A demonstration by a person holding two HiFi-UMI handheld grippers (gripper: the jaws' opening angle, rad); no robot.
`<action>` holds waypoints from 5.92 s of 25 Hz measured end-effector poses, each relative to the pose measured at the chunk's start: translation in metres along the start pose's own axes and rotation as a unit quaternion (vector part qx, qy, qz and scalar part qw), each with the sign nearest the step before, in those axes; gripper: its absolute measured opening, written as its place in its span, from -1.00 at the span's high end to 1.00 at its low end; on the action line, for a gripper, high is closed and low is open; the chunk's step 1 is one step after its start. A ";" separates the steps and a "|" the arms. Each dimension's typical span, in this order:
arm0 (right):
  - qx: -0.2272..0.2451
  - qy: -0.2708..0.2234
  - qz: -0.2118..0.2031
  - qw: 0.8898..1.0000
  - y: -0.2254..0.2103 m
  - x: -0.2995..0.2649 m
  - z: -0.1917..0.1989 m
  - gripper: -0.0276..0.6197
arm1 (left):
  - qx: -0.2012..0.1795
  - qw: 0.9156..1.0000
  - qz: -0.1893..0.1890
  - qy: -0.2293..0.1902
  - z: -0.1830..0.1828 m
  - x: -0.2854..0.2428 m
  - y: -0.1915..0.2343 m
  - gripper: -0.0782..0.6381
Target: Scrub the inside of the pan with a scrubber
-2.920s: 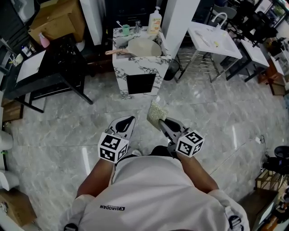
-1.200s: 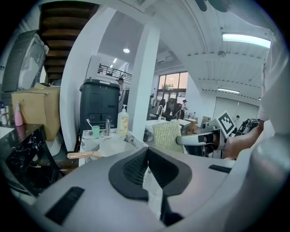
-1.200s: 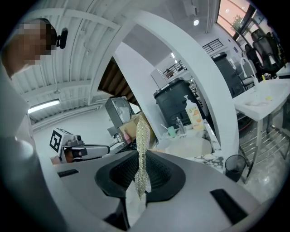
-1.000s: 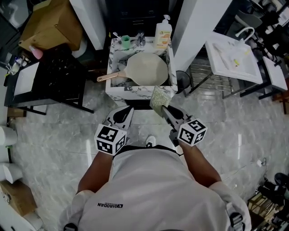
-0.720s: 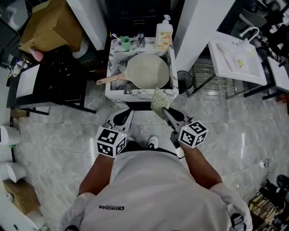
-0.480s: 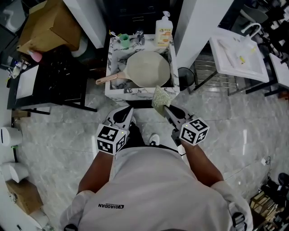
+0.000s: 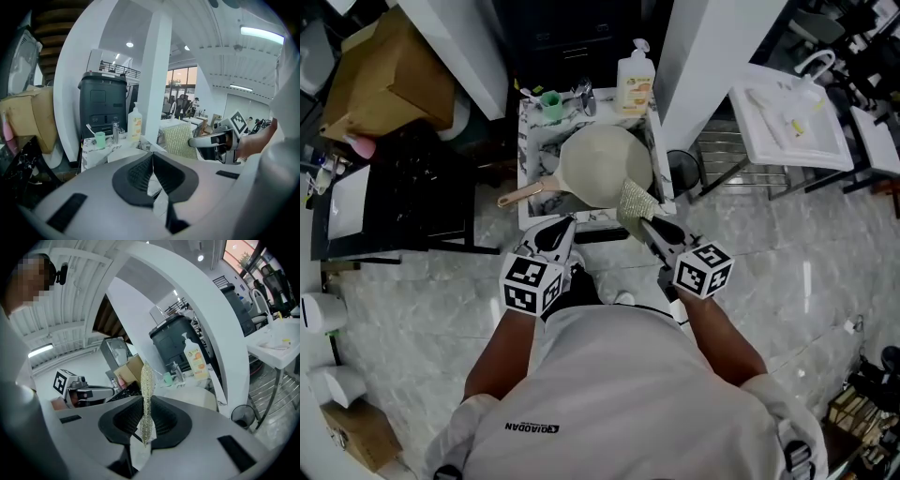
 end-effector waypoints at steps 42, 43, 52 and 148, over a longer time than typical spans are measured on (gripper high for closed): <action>0.054 0.130 0.087 0.986 -0.093 -0.203 -0.015 0.69 | -0.287 0.878 0.179 0.340 0.109 -0.134 0.198 0.34; 0.061 0.140 0.078 0.985 -0.095 -0.203 -0.013 0.69 | -0.292 0.870 0.180 0.354 0.117 -0.135 0.198 0.32; 0.055 0.166 0.028 0.984 -0.124 -0.208 -0.006 0.69 | -0.257 0.872 0.153 0.389 0.135 -0.156 0.194 0.26; -0.235 0.403 -0.142 0.873 -0.113 -0.338 0.133 0.68 | -0.187 0.890 0.150 0.388 0.156 -0.171 0.196 0.21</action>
Point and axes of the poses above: the fingertips, and each gripper's own axes: x backward along the fingers, y to its left, z out of its underside, the point moved 6 cm from there along x, backward along the fingers, and after that the axes turned 4 degrees about -y, right-handed, at the moved point
